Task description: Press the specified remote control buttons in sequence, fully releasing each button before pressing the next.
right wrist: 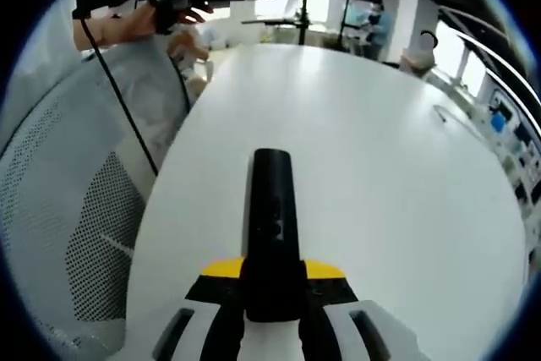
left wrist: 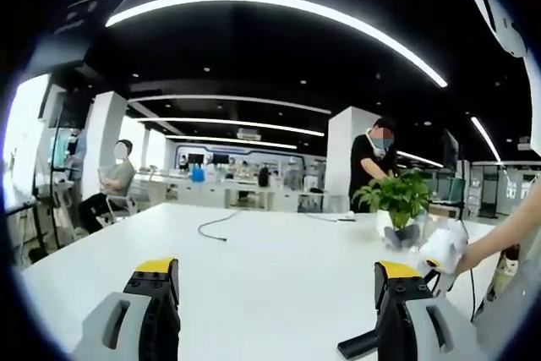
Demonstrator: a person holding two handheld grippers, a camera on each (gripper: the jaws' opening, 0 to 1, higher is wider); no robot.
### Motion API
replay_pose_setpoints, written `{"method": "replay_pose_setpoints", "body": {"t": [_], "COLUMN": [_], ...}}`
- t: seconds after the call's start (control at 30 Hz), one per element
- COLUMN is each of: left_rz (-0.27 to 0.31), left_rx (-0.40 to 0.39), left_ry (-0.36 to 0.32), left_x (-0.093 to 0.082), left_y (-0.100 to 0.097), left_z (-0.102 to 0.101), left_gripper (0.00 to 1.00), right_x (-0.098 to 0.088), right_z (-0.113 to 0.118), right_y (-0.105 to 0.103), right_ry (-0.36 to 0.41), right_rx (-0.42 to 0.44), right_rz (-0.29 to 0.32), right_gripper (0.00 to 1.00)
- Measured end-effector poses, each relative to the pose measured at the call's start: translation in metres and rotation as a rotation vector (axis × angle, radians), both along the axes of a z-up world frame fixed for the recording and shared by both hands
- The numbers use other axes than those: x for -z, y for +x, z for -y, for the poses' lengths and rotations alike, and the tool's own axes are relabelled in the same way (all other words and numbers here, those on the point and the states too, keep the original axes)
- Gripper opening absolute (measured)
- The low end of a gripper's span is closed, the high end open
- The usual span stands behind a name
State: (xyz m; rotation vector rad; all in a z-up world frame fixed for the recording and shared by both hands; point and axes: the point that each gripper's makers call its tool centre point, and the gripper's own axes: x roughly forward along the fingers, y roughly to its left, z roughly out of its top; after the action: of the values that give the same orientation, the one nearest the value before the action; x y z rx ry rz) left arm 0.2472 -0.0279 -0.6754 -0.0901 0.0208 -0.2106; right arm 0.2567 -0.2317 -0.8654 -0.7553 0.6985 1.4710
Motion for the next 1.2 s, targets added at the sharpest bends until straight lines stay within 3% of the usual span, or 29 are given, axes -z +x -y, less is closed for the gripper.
{"method": "replay_pose_setpoints", "body": {"t": [1.2], "left_rz": [-0.028], "left_rx": [0.016], "left_ry": [0.019], "left_x": [0.005], "left_y": [-0.002], "left_z": [0.001], "left_gripper": [1.0], "right_x": [0.001], "right_z": [0.004], "right_y": [0.042], "right_ry": [-0.012], "right_rx": [-0.013], "right_rz": [-0.009], "right_gripper": [0.21]}}
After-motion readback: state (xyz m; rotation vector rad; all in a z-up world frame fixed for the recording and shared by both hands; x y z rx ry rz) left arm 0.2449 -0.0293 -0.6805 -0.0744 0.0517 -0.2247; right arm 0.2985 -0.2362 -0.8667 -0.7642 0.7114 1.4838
